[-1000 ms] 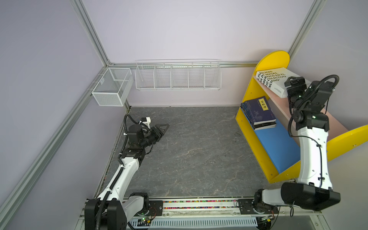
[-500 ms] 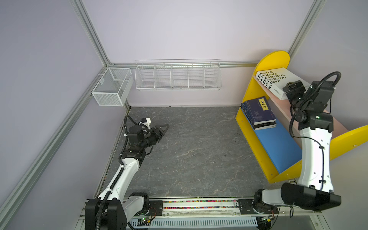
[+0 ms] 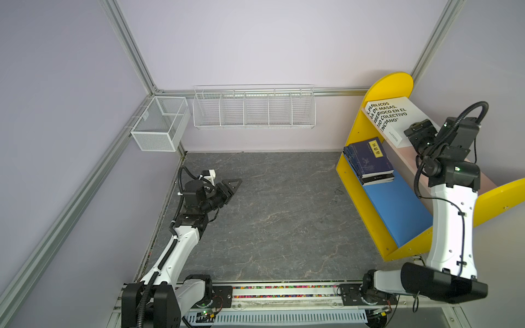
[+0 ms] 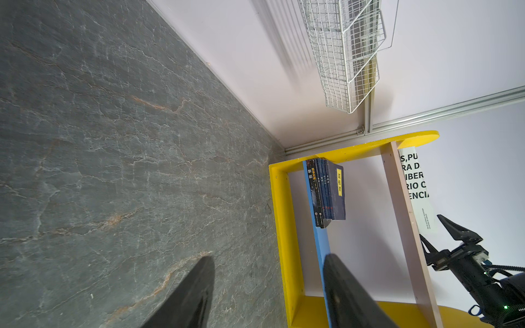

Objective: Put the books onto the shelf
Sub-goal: 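Lower the white book flat onto the pink top shelf with the right gripper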

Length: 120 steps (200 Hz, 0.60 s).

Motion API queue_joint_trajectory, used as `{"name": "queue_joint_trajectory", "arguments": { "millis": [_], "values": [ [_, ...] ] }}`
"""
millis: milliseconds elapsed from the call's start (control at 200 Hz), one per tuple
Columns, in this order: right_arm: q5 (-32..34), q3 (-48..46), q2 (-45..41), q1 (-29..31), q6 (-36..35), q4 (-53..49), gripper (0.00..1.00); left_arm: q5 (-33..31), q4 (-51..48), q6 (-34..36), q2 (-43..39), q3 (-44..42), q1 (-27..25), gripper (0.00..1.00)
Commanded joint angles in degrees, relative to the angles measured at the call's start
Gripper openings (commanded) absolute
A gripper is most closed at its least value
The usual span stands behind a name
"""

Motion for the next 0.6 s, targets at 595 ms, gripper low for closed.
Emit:
{"name": "queue_joint_trajectory", "arguments": {
  "millis": [595],
  "values": [
    [-16.0, -6.7, -2.4, 0.1, 0.6, 9.6, 0.99, -0.8, 1.2, -0.6, -1.3, -1.2, -0.4, 0.62]
  ]
}}
